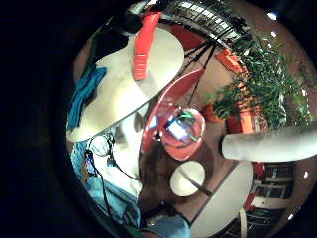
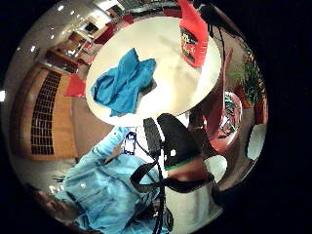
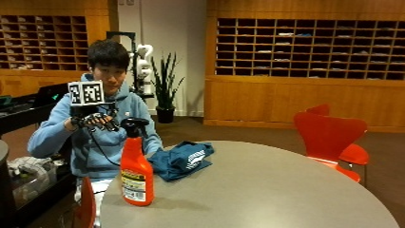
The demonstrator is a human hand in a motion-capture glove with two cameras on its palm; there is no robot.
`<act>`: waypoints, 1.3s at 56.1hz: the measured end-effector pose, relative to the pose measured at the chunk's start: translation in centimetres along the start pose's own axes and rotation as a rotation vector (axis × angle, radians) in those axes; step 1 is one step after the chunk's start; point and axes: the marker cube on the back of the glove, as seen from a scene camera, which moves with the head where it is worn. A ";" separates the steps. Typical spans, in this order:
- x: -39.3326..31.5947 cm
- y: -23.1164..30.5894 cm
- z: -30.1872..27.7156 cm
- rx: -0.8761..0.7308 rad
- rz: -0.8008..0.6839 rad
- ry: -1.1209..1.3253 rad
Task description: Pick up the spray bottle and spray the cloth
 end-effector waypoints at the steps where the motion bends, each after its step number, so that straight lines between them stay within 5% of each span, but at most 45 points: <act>1: 0.0 0.0 0.0 0.000 -0.001 0.000; 45: -0.5 -3.2 -0.2 -0.053 0.001 0.055; 73: 2.3 -5.3 1.6 0.236 0.191 -0.240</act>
